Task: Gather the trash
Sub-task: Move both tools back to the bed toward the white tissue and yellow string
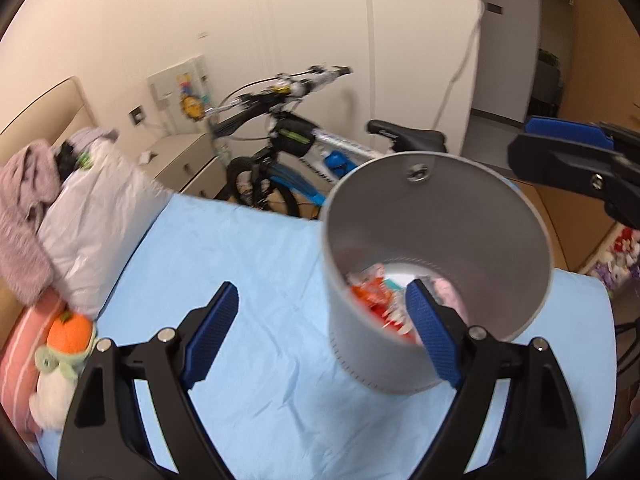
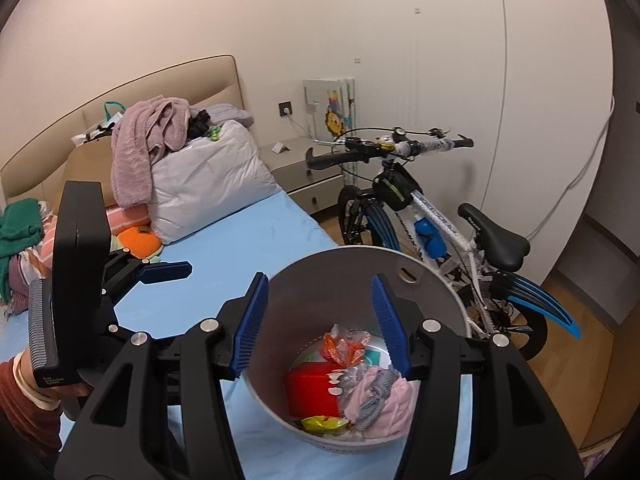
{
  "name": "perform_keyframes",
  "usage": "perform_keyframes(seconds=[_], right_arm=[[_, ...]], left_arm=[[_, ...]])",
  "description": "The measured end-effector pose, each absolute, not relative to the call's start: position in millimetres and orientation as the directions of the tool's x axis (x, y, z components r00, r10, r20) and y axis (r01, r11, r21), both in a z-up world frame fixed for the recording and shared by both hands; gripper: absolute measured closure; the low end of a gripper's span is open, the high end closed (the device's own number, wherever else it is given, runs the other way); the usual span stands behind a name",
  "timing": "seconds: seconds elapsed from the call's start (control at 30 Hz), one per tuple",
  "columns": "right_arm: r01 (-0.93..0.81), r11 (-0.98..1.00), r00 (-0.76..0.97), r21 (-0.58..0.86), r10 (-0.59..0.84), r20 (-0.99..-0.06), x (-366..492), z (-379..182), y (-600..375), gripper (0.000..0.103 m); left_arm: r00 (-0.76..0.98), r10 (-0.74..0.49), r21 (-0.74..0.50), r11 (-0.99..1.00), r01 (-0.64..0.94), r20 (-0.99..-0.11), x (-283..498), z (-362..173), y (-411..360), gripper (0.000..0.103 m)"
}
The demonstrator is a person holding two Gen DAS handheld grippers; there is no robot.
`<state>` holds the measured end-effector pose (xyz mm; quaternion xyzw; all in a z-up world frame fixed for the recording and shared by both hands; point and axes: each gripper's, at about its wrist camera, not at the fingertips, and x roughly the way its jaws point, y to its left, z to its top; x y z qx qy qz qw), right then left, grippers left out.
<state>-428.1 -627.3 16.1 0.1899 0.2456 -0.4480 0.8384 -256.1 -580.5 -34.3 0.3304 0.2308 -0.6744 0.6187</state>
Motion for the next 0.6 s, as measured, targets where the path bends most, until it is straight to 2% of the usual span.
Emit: perform_keyframes(seconds=[0.3, 0.6], right_arm=[[0.671, 0.730, 0.634, 0.132, -0.473, -0.612, -319, -14, -579, 0.047], [0.411, 0.896, 0.744, 0.169, -0.223, -0.630, -185, -41, -495, 0.047]], left_arm=[[0.203, -0.651, 0.113, 0.178, 0.978, -0.731, -153, -50, -506, 0.018], [0.382, -0.546, 0.067, 0.508, 0.858, -0.746, -31, -67, -386, 0.018]])
